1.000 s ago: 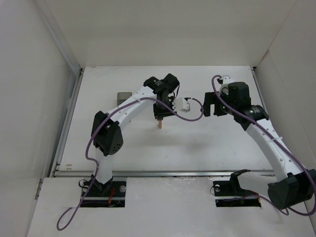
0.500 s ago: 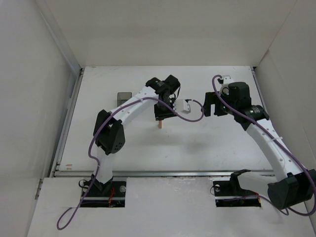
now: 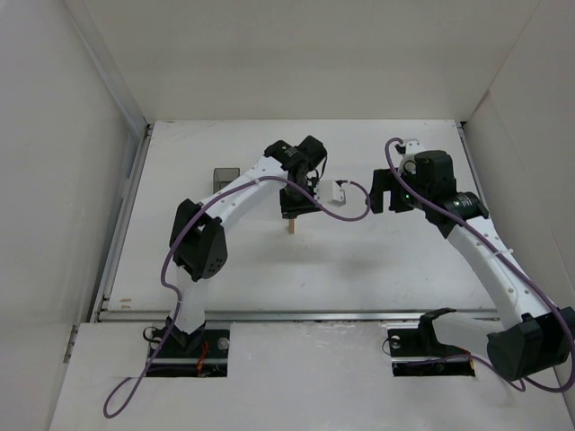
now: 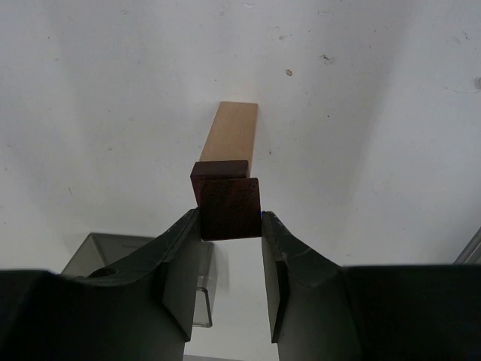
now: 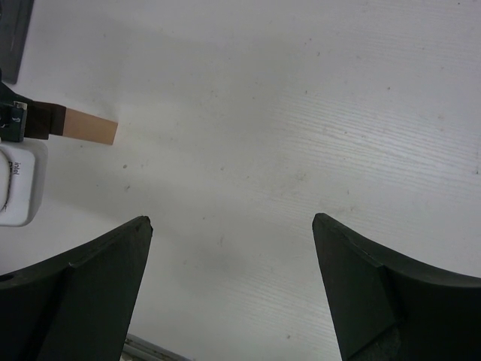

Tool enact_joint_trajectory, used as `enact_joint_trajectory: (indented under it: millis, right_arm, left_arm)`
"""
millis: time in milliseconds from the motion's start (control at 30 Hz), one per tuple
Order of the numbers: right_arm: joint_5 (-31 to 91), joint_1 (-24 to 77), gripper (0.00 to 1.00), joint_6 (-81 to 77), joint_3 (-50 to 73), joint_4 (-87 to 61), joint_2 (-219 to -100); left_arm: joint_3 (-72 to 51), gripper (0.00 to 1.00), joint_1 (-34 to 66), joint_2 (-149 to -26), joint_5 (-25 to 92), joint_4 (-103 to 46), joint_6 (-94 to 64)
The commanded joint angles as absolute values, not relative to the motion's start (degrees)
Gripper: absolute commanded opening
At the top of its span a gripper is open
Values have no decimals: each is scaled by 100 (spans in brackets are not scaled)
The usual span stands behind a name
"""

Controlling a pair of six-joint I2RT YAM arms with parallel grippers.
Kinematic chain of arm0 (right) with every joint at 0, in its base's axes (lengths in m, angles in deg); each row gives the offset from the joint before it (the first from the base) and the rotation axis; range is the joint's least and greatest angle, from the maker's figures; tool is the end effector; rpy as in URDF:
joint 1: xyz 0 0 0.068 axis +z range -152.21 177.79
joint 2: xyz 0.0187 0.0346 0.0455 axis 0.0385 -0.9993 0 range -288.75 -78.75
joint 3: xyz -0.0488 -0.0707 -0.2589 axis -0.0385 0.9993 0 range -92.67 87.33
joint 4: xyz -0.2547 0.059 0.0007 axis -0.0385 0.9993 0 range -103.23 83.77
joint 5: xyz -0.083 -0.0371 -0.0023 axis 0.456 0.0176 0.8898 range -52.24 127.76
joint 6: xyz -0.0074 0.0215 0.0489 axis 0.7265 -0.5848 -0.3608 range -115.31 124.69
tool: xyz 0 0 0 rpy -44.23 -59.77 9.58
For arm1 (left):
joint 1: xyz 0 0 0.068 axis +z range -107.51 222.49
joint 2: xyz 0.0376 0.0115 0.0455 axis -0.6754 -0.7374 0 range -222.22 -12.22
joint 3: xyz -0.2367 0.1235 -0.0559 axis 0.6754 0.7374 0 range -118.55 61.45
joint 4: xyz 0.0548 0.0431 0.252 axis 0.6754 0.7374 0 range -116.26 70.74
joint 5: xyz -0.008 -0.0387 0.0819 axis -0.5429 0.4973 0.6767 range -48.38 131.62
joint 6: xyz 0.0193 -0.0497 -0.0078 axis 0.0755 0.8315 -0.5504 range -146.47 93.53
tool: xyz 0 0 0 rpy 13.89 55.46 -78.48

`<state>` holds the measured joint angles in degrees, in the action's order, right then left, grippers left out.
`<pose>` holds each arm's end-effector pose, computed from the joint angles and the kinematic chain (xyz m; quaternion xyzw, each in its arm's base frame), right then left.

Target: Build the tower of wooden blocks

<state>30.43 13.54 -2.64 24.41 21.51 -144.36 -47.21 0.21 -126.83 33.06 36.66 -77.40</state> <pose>0.2350 0.0709 0.3359 -0.0939 0.8903 0.1445 0.4215 0.3065 -0.2859 0.2860 0.7217 0.6636 -0.0594 0.1878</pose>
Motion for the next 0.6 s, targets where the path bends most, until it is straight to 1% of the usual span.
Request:
enact_joint_trajectory:
  millis: [0, 567]
  right_arm:
    - [2994, 1317, 93, -261, 2431, 2016, -14309]
    - [2994, 1317, 93, -366, 2537, 2016, -14203]
  left_arm:
    - [-4877, 0, 56, -12613, 3248, 3817, -7850]
    - [-4930, 0, 56, -12718, 3195, 3764, -7911]
